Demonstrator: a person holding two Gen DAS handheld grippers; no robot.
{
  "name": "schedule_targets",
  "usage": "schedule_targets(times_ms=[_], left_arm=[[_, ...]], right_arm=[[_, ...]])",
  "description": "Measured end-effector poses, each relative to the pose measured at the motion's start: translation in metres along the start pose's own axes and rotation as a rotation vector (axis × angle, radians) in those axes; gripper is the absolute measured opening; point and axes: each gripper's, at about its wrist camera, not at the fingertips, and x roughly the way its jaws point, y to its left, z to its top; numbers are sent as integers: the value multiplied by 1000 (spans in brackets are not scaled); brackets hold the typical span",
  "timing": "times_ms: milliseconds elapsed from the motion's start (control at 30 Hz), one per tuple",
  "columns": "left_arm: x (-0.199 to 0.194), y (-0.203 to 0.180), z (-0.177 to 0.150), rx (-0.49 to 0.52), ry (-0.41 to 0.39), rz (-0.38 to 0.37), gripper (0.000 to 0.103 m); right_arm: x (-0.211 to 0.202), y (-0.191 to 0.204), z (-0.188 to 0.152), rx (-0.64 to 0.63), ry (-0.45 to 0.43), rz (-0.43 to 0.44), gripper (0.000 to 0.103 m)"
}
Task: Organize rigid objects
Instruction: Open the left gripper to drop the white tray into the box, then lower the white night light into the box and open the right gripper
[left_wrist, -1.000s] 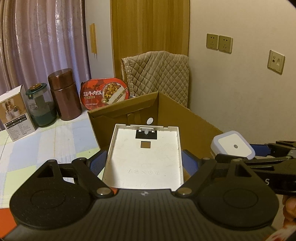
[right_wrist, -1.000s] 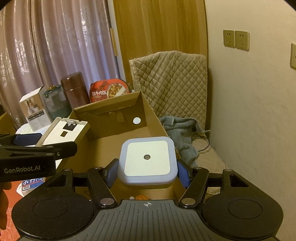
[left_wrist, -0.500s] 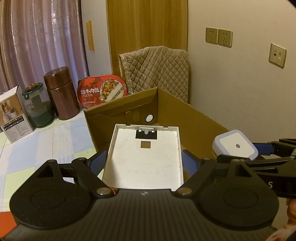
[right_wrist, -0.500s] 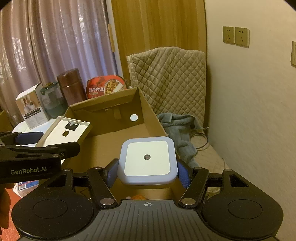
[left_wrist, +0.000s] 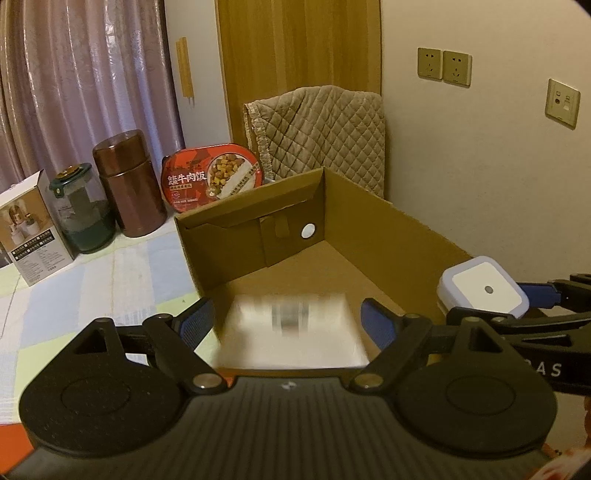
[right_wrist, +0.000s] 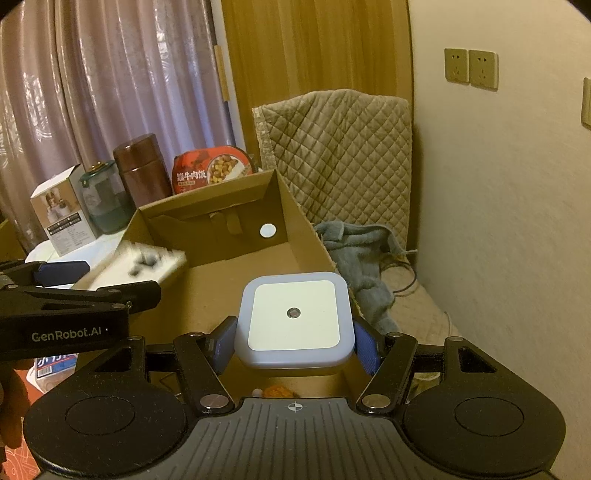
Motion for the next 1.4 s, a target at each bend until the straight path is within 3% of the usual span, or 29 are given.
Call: schedule_targets(times_ms=[1400], left_arm=[[-25, 15, -3, -30, -23, 15, 83]], right_arm=[[7, 14, 0, -12, 12, 23, 62]])
